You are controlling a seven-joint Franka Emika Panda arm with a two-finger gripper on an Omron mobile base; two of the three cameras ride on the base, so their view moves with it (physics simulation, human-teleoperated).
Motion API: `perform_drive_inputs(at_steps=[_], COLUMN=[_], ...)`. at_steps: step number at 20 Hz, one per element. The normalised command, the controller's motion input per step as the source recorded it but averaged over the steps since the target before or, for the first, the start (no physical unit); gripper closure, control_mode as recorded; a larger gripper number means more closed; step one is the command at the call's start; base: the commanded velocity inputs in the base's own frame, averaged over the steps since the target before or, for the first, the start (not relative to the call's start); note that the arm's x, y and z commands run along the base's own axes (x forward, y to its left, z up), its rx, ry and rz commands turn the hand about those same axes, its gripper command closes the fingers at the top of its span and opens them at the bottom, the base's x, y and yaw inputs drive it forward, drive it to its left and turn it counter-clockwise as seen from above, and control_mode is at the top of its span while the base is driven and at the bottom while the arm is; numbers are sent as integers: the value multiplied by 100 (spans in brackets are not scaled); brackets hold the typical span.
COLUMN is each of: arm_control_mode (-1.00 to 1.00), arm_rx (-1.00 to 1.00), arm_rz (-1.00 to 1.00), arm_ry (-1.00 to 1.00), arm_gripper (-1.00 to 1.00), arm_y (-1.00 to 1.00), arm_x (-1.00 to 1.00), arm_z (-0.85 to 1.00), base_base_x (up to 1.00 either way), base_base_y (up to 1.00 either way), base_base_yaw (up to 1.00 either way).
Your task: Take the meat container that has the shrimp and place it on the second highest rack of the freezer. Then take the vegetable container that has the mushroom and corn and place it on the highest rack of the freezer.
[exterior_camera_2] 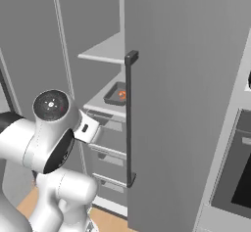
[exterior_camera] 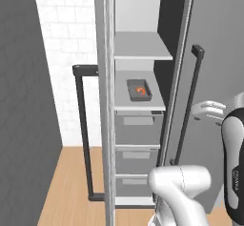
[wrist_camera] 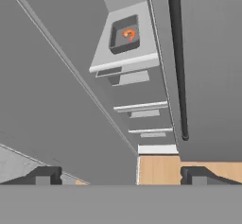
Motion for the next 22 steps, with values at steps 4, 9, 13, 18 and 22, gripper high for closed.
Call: perform_drive_inputs(at_steps=[4, 9, 13, 18, 22], arm_control_mode=[100, 100, 100, 100, 100], arm_rx=[0, 0, 0, 0, 0], arm_rz=[0, 0, 0, 0, 0], arm_ry=[0, 0, 0, 0, 0], arm_gripper=[-100, -100, -100, -100, -100], arm_y=[0, 0, 0, 0, 0], arm_x=[0, 0, 0, 0, 0], arm_z=[0, 0, 0, 0, 0], base_base_x=[-100, -93, -25, 10, 77], base_base_y=[-77, -53, -88, -100, -100], base_base_yaw=[-11, -9, -26, -45, -26])
